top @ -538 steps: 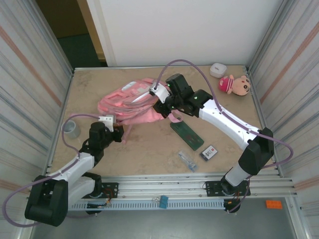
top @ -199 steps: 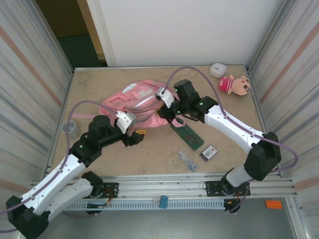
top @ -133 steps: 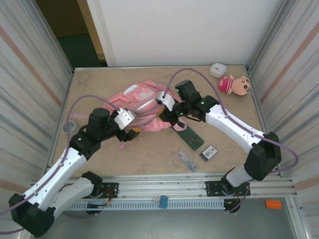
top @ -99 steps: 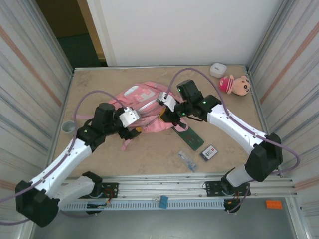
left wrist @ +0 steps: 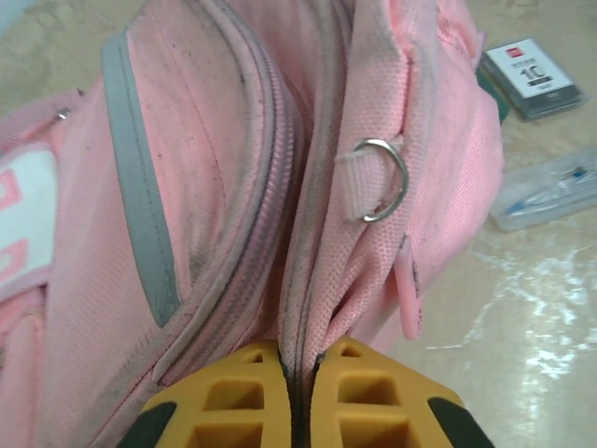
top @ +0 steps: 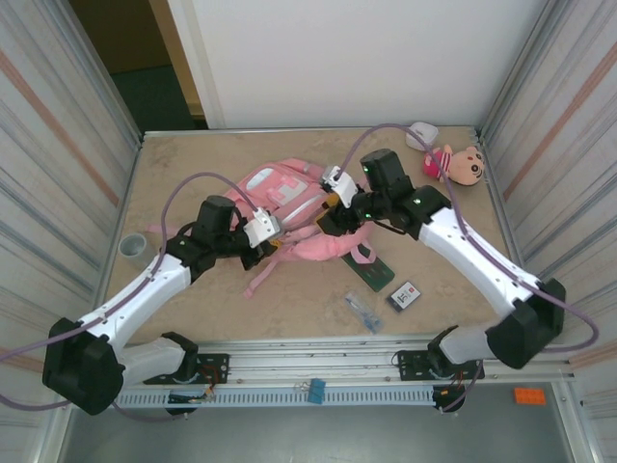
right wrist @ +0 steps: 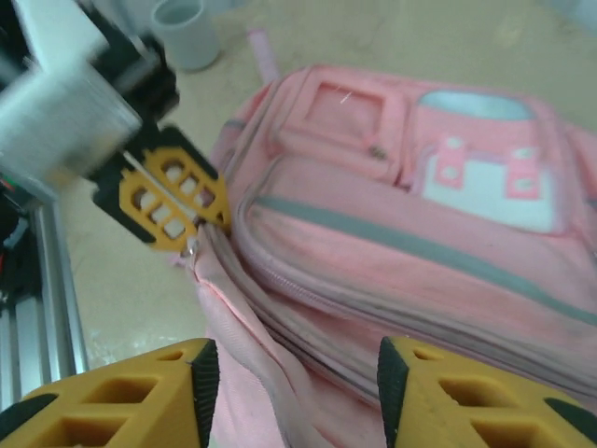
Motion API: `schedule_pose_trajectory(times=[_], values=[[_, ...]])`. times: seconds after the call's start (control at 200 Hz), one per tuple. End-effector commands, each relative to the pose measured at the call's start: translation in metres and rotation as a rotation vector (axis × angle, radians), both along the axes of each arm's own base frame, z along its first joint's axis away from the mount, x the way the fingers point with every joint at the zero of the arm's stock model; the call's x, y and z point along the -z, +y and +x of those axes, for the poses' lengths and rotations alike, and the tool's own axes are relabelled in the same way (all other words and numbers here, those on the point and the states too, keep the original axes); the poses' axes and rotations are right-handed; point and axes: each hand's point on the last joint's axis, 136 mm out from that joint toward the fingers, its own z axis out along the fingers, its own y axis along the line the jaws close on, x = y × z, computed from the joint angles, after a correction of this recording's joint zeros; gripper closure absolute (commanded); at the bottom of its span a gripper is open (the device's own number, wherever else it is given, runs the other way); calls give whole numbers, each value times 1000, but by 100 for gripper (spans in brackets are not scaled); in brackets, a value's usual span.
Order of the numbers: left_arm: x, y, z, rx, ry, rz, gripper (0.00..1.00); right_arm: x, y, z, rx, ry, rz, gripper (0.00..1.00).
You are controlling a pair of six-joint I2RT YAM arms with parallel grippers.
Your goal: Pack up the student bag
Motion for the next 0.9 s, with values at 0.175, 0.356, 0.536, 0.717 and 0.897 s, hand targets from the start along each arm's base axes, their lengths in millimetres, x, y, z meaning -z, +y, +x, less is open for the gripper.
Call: schedule_pose_trajectory(times=[0.175,0.356,0.536,0.717,0.897], values=[[-24,-19,-9,-48,213,-222,100,-11,-18,-56,435,150,100,50],[-31,-30,-16,-28,342,-293,100,26,7,-65,570,305,120,49],[-31,-34,-15,-30,392,-313,100,54,19,-48,673,320,69,49],[-32,-37,-12,-31,417,-321,100,75,29,-45,713,275,7,50],[-37,-41,-11,-9,431,-343,100,95,26,-39,779,237,-29,52]])
